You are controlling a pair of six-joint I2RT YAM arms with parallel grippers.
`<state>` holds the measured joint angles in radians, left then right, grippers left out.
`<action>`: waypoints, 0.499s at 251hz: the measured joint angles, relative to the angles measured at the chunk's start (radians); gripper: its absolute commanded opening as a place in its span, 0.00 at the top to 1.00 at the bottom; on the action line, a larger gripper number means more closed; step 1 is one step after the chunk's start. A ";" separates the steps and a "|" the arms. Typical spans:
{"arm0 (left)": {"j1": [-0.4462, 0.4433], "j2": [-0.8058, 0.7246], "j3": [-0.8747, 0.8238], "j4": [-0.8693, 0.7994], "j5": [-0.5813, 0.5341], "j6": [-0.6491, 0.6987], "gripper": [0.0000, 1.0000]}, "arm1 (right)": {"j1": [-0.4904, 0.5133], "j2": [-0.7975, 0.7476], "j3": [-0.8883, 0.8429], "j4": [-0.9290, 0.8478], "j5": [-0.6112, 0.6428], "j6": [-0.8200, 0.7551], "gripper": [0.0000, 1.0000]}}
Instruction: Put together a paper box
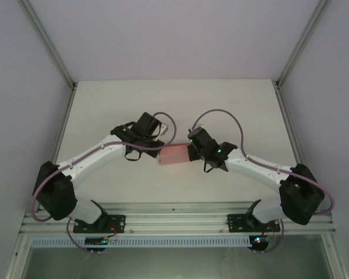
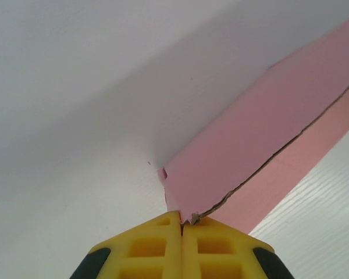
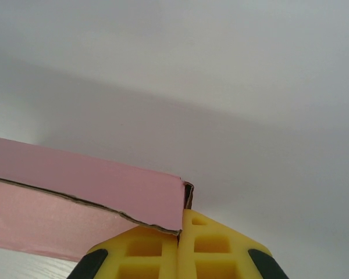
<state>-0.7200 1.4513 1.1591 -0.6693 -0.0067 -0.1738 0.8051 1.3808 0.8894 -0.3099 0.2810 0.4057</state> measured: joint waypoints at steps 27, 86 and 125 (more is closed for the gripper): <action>0.002 0.026 0.048 -0.016 0.021 -0.127 1.00 | 0.031 0.000 0.002 -0.027 0.069 0.037 1.00; 0.038 0.060 0.052 -0.016 0.092 -0.353 1.00 | 0.093 0.005 0.003 -0.049 0.157 0.144 1.00; 0.049 0.091 0.070 -0.017 0.105 -0.417 1.00 | 0.100 0.006 0.003 -0.052 0.169 0.185 1.00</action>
<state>-0.6712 1.5421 1.2289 -0.6861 0.0978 -0.5911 0.9051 1.3865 0.8921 -0.3622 0.4503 0.5903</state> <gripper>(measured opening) 0.048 0.057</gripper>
